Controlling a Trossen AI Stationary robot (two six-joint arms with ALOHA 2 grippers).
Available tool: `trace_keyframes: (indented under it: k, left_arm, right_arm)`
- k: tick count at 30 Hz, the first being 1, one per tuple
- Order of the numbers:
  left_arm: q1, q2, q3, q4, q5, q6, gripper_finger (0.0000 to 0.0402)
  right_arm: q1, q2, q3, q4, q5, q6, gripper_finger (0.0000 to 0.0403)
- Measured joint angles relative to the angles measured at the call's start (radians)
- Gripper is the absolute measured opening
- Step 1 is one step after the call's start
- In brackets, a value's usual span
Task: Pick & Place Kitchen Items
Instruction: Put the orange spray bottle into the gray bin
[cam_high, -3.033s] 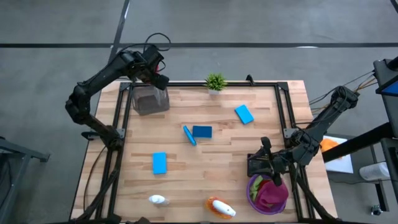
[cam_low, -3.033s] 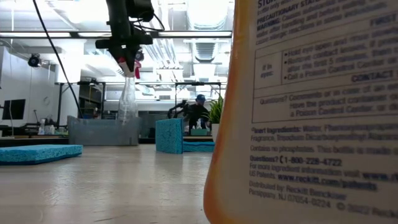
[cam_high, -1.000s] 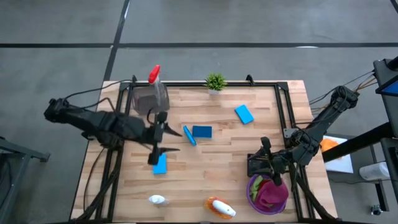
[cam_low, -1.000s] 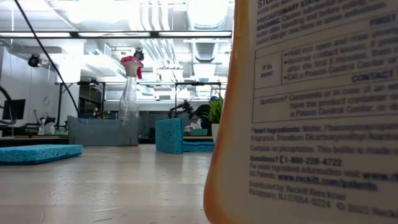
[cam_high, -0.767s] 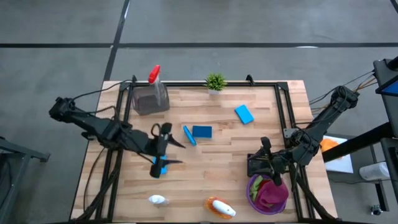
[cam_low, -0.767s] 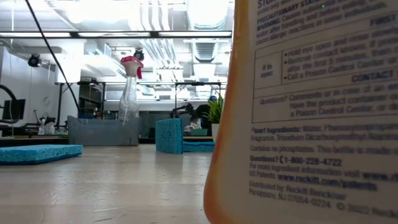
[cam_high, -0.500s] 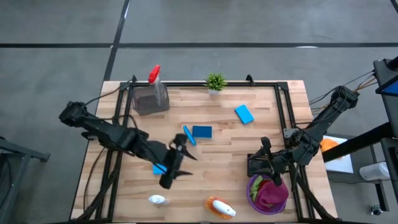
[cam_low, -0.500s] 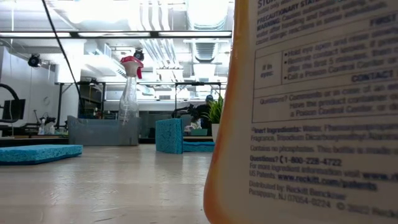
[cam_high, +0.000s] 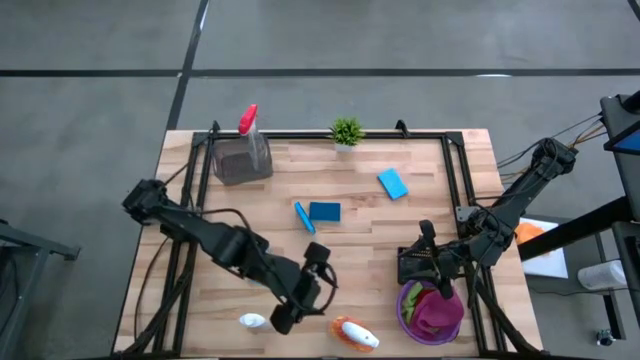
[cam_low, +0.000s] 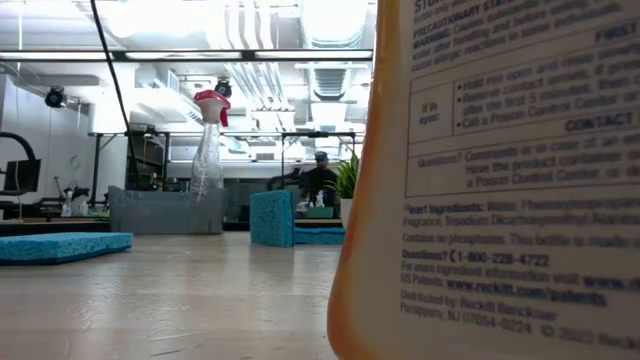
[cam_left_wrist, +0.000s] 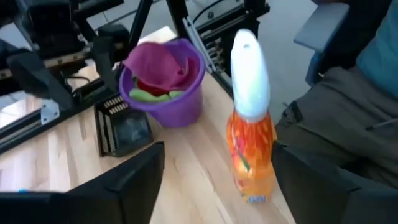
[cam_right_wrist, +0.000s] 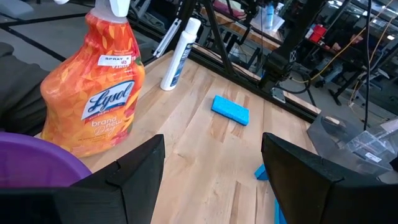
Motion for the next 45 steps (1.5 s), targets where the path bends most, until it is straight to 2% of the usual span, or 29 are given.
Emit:
trace_keyframes:
  k: [6,11,21,30,38,45]
  left_arm:
    - [-0.008,0.04,0.073,-0.004,0.049,0.005,0.0356]
    - [-0.008,0.041,0.089,0.02,0.072,0.008,0.0378]
    - [-0.008,0.084,0.09,0.109,0.173,-0.001,0.0379]
    - [0.003,0.148,0.097,0.199,0.192,0.0,0.0379]
    - [0.029,0.188,0.097,0.21,0.205,-0.013,0.0378]
    - [0.04,0.189,0.097,0.243,0.273,-0.031,0.034]
  right_arm:
    - [0.0,0.0,0.0,0.0,0.0,0.002,0.0265]
    - [0.0,0.0,0.0,-0.004,0.0,0.002,0.0265]
    - [0.0,0.0,0.0,-0.003,0.0,0.002,0.0265]
    - [0.0,0.0,0.001,-0.003,0.0,0.002,0.0265]
    - [0.0,0.0,0.002,-0.003,0.0,0.006,0.0265]
    - [0.0,0.0,0.002,-0.004,0.0,0.006,0.0265]
